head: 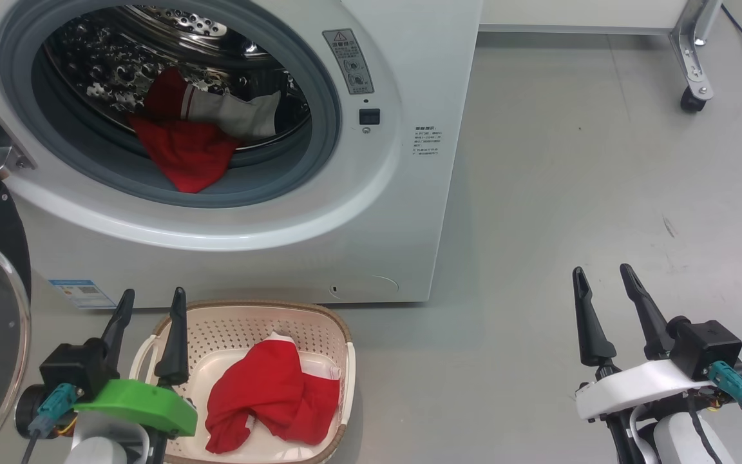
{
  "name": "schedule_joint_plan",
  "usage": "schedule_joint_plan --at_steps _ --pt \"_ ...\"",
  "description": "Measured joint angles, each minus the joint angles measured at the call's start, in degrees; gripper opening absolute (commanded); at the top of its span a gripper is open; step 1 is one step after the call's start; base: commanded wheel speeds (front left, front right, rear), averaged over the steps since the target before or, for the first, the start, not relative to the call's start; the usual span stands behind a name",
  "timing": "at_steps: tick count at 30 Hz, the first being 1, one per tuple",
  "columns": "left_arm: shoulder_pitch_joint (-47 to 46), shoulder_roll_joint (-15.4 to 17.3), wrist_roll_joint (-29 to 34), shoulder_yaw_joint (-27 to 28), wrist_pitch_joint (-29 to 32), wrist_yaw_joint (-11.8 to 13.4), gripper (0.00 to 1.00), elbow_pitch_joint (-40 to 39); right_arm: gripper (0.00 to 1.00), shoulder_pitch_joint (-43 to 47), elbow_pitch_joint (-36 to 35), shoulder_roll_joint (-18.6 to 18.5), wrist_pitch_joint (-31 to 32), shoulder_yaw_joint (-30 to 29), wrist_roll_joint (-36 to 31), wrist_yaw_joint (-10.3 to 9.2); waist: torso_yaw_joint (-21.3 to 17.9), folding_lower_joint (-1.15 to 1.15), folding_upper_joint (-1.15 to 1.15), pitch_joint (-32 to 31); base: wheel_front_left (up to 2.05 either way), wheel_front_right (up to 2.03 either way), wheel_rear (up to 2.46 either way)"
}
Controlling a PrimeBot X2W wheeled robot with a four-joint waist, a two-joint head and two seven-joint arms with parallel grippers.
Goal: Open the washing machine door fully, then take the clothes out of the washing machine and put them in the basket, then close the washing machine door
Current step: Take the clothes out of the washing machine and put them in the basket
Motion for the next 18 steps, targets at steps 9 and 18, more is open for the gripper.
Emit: schedule_joint_plan --at_steps 9,18 --pt "0.43 -0.51 0.91 0.26 0.0 -0.04 1.0 -0.16 1.0 0.0 0.0 0.08 0.0 0.0 0.0 0.0 -0.2 0.0 0.0 0.15 0.0 0.0 0.0" --pt "0.58 -0.88 1.2 0.33 0.0 -0.05 1.0 -0.24 1.0 0.01 0.0 0.22 0.0 0.0 0.0 0.01 -0.27 0.0 0.0 0.21 0.0 0.0 0.0"
